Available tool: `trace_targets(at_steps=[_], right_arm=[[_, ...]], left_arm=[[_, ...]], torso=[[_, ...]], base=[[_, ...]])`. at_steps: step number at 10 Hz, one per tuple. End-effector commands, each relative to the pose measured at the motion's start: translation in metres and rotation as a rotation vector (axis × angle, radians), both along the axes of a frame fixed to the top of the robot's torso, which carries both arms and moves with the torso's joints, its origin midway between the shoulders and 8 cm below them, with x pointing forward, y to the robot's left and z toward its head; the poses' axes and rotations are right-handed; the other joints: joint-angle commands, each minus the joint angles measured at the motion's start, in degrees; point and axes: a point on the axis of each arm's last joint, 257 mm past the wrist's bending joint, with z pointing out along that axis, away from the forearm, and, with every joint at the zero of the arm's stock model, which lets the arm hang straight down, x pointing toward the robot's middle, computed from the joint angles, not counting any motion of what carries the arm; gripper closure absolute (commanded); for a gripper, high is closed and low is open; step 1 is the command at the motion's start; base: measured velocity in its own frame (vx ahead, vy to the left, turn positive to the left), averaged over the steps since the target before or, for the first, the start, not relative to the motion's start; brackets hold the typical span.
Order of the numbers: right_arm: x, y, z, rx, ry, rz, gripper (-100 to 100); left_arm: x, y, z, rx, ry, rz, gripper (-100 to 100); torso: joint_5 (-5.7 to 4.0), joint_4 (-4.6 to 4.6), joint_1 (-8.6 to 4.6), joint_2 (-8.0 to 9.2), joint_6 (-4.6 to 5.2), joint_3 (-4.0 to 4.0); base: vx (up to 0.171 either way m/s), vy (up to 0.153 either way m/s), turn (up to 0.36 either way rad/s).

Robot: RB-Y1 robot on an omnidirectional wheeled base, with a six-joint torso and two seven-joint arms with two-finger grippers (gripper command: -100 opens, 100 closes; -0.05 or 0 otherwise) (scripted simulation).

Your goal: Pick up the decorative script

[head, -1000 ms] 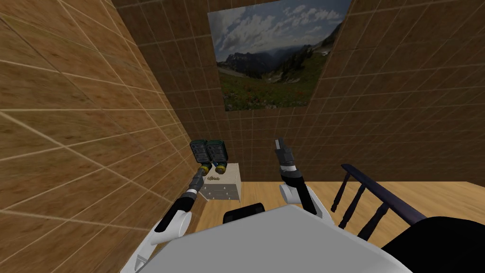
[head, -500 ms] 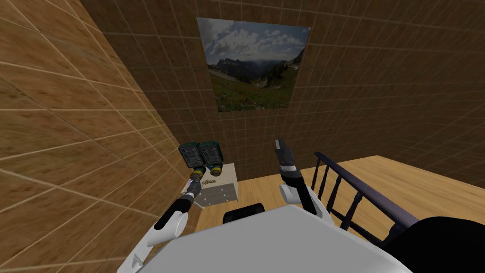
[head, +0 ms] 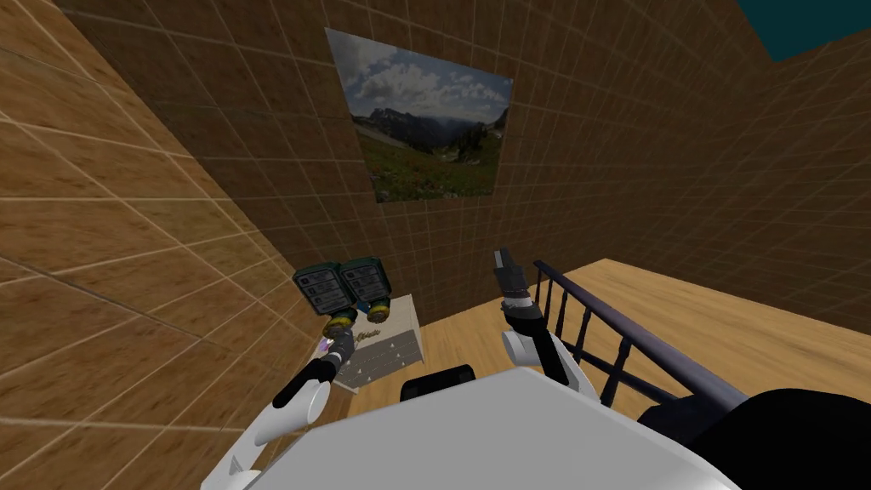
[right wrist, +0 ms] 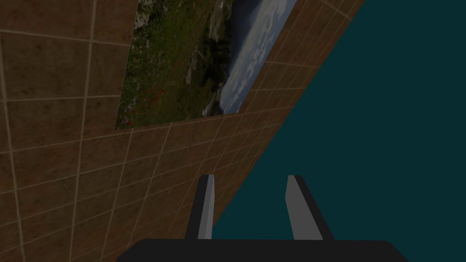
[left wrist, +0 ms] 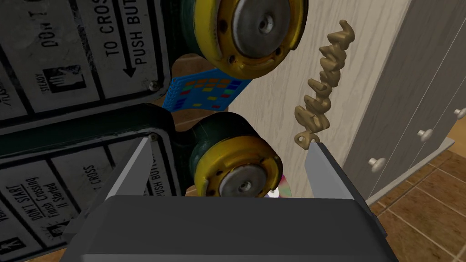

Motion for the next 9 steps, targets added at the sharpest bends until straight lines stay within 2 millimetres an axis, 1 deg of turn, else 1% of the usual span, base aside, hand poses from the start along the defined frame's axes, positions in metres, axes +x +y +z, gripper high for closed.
trace_targets(at_steps=[1,2,3,4,5,6,7,8,9], right_arm=[[0.0,0.0,0.0,0.0,0.0,0.0,0],[0.0,0.0,0.0,0.0,0.0,0.0,0],[0.0,0.0,0.0,0.0,0.0,0.0,0],[0.0,0.0,0.0,0.0,0.0,0.0,0],[0.0,0.0,0.0,0.0,0.0,0.0,0],[0.0,0.0,0.0,0.0,0.0,0.0,0],[0.0,0.0,0.0,0.0,0.0,0.0,0],[0.0,0.0,0.0,0.0,0.0,0.0,0],[0.0,0.0,0.0,0.0,0.0,0.0,0]], left_arm=[[-0.008,0.011,-0.012,-0.011,0.043,0.021,-100],[-0.008,0.011,-0.012,-0.011,0.043,0.021,-100],[-0.015,0.026,-0.023,-0.031,0.097,0.054,-100],[-0.02,0.029,-0.03,-0.03,0.111,0.062,-100],[-0.03,0.045,-0.042,-0.05,0.164,0.102,-100],[-0.033,0.047,-0.046,-0.051,0.178,0.107,-100],[-0.041,0.06,-0.054,-0.072,0.222,0.144,-100],[-0.048,0.064,-0.06,-0.072,0.241,0.154,-100],[-0.06,0.081,-0.071,-0.092,0.287,0.202,-100]], torso=[[0.0,0.0,0.0,0.0,0.0,0.0],[0.0,0.0,-0.03,-0.02,-0.06,-0.01],[-0.02,-0.02,-0.14,-0.09,-0.07,-0.05],[-0.03,-0.01,-0.14,-0.07,0.0,-0.04],[-0.02,-0.02,-0.1,-0.09,-0.04,-0.05],[-0.01,-0.01,-0.06,-0.06,0.0,-0.04],[-0.01,-0.02,-0.05,-0.08,-0.08,-0.04],[0.0,-0.02,-0.04,-0.1,0.0,-0.05],[-0.01,-0.02,-0.06,-0.1,-0.09,-0.06]], base=[[-0.036,0.055,-0.204],[-0.017,0.02,0.0],[-0.031,0.021,-0.322],[-0.028,0.036,-0.273],[-0.034,0.045,-0.397],[-0.029,0.048,-0.169],[-0.027,0.042,-0.382],[-0.028,0.042,-0.174],[-0.025,0.035,-0.295]])
